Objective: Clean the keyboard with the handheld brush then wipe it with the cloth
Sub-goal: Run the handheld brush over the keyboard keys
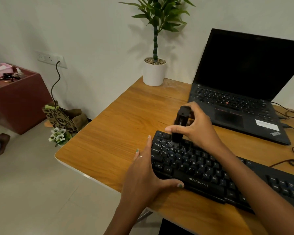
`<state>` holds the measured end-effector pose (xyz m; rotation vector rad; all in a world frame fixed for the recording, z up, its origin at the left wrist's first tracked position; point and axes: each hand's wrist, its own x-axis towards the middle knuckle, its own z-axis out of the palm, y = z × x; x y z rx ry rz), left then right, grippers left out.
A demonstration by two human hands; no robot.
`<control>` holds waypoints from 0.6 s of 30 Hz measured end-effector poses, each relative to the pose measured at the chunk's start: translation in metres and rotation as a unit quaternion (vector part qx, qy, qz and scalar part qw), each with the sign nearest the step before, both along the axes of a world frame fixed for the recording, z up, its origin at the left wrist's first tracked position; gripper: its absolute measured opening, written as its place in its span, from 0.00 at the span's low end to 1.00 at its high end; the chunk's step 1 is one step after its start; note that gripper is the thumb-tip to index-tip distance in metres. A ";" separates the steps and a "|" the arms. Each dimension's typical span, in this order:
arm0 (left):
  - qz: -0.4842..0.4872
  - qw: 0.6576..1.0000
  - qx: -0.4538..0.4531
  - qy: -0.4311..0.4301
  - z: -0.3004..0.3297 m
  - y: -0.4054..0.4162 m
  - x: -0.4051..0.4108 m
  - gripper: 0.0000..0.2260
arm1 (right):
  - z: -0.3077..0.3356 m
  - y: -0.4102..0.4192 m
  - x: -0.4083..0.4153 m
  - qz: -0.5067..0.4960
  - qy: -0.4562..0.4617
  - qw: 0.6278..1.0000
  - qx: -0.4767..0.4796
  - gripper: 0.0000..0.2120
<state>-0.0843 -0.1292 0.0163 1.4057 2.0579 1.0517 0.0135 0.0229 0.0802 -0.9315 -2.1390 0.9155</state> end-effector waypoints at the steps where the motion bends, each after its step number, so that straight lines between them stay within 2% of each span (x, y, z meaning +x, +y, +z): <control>1: 0.002 1.000 -0.002 0.000 0.000 0.000 0.000 0.63 | -0.002 -0.002 -0.002 -0.012 0.008 1.000 0.014 0.33; 5: -0.003 1.000 -0.008 0.006 0.002 -0.001 0.001 0.61 | -0.008 -0.014 -0.013 0.017 -0.006 1.000 0.011 0.31; 9: -0.003 1.000 -0.006 0.003 0.004 -0.002 0.002 0.62 | -0.004 -0.004 -0.016 -0.037 -0.005 0.998 0.055 0.33; 14: -0.002 1.000 -0.008 0.009 0.005 -0.003 0.000 0.62 | -0.005 -0.015 -0.016 0.028 -0.012 1.000 0.000 0.31; 18: 0.000 1.000 -0.003 -0.004 0.000 -0.001 0.000 0.65 | -0.006 -0.010 -0.014 -0.031 0.015 0.998 0.061 0.33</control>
